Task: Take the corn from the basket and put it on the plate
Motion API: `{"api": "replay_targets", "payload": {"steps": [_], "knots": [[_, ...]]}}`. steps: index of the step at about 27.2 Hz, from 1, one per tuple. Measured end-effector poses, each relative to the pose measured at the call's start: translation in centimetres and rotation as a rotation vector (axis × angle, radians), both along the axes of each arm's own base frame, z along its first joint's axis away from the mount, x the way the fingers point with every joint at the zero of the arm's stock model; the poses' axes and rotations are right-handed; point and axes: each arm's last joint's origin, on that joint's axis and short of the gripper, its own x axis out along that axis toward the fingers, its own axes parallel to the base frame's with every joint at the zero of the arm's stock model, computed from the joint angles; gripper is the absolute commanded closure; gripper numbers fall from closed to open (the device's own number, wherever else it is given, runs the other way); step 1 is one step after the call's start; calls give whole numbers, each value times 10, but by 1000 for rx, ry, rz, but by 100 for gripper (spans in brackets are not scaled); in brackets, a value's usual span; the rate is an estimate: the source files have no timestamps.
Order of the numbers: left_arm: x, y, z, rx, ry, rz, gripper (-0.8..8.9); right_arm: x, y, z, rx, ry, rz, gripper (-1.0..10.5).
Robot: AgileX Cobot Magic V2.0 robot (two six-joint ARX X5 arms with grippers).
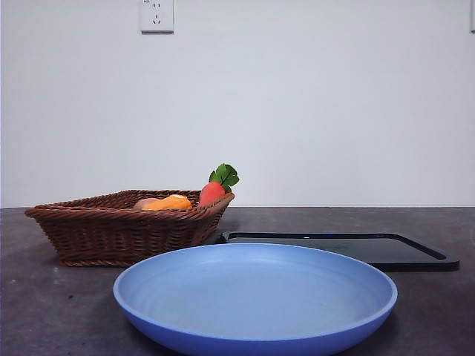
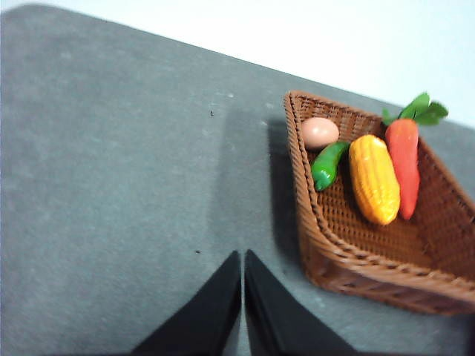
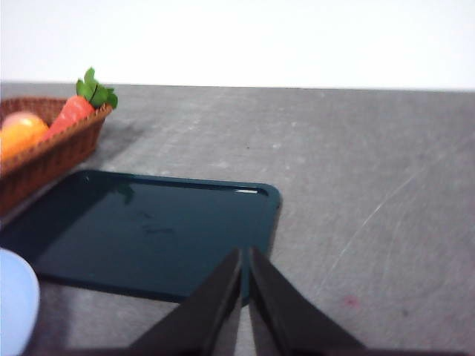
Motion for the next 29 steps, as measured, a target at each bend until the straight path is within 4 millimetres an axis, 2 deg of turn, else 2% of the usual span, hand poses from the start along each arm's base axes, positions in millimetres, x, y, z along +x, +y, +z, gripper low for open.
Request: {"api": "replay_targets", "payload": {"steps": [7,12,15,19,23,29], "knots": [[0,-1,0,-125,13,-26,806,0,1,4,183,10,1,943],[-2,-3,3,-194,52,-59,806,-2,1,17,281,-2,9,943],[-4,-3,21,-206,45,-66,806,-6,1,32,311,-8,11,943],[-5,-4,54,-199,6,-86,806,-9,2,52,331,42,13,943],[0,-5,80,-179,76,-160,806,-9,3,76,328,110,51,943],[12,-7,113,-121,194,-296,806,-2,7,113,249,222,210,943]]}}
